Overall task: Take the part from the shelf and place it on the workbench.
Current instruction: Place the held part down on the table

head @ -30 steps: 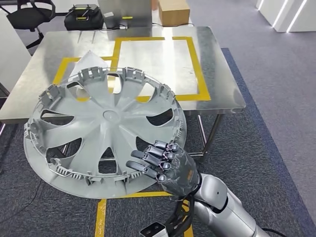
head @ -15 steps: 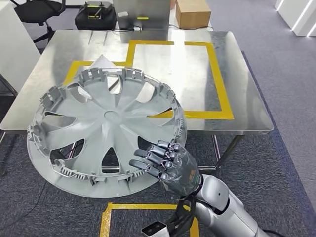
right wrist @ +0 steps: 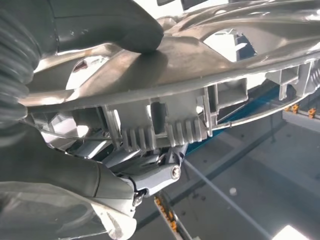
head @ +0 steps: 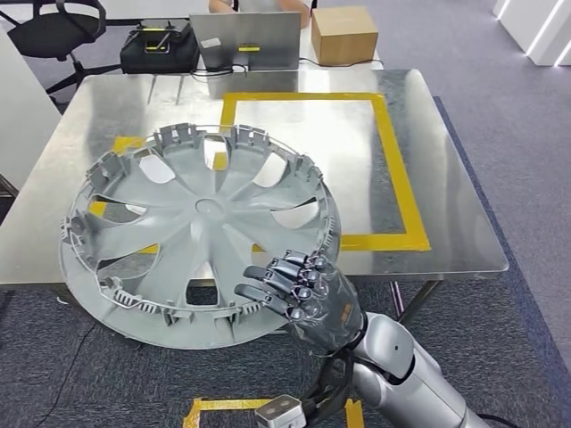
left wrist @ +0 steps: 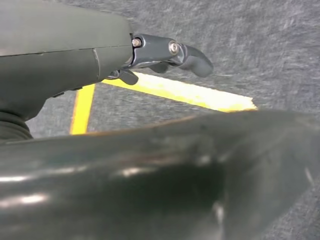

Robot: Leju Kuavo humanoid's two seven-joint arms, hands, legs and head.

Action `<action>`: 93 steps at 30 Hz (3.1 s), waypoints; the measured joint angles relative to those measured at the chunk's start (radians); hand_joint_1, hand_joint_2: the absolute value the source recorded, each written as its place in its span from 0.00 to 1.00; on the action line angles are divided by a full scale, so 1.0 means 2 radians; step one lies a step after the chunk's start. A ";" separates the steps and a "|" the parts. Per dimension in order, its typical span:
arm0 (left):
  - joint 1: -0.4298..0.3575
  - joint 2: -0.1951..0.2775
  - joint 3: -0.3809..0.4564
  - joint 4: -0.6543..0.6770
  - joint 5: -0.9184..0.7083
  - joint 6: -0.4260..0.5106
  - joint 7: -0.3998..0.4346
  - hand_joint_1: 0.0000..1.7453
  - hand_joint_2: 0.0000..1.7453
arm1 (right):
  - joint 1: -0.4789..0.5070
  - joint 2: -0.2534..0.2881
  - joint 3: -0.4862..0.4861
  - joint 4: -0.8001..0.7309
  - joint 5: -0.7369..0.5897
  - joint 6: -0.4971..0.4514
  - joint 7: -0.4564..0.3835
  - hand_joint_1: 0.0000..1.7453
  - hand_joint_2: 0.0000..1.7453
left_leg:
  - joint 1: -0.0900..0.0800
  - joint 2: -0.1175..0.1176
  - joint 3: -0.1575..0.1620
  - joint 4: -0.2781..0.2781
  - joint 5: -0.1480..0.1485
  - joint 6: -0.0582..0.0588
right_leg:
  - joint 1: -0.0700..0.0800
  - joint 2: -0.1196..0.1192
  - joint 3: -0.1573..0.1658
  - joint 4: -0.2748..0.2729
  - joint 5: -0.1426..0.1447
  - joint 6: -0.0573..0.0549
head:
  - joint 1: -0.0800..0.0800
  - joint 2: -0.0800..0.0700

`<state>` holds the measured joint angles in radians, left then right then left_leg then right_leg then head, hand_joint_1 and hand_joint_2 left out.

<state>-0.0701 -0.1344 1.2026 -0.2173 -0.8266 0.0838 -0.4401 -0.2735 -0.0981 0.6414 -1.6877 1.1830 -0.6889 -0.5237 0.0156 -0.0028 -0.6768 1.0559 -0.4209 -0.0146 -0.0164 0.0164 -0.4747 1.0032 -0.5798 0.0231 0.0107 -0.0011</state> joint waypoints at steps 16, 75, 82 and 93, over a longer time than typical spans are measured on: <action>-0.007 0.000 -0.006 0.000 -0.018 -0.012 -0.005 0.00 0.00 | -0.034 -0.002 0.014 0.020 -0.010 -0.001 0.046 1.00 1.00 | -0.003 -0.003 0.038 -0.007 -0.033 0.015 | 0.002 -0.004 -0.058 0.012 0.044 0.007 | 0.000 0.000; -0.031 -0.013 -0.056 0.000 -0.045 -0.054 -0.012 0.00 0.50 | -0.250 0.004 -0.017 0.520 0.024 0.002 0.179 0.00 0.00 | -0.003 -0.002 0.042 -0.015 -0.028 0.008 | 0.002 -0.004 -0.058 0.009 0.043 0.002 | 0.000 0.000; -0.031 -0.014 -0.059 0.000 -0.047 -0.049 -0.002 0.00 0.00 | -0.232 0.003 -0.028 0.475 0.013 0.003 0.143 0.00 0.00 | -0.003 -0.002 0.041 -0.015 -0.028 0.008 | 0.002 -0.004 -0.059 0.009 0.043 0.002 | 0.000 0.000; -0.030 -0.018 -0.072 0.000 -0.042 -0.050 -0.006 0.00 0.00 | -0.184 -0.012 -0.027 0.281 -0.228 0.143 0.010 0.00 0.00 | -0.003 -0.002 0.037 -0.015 -0.029 0.008 | 0.002 -0.004 -0.063 0.009 0.042 0.002 | 0.000 0.000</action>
<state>-0.1304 -0.1694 1.0588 -0.2171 -0.9114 -0.0160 -0.4524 -0.6418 -0.1213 0.5881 -1.1260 0.7265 -0.4022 -0.5027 0.0093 -0.0072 -0.6029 1.0260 -0.4790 0.0011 -0.0126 0.0082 -0.6004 1.0213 -0.4967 0.0273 0.0107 -0.0011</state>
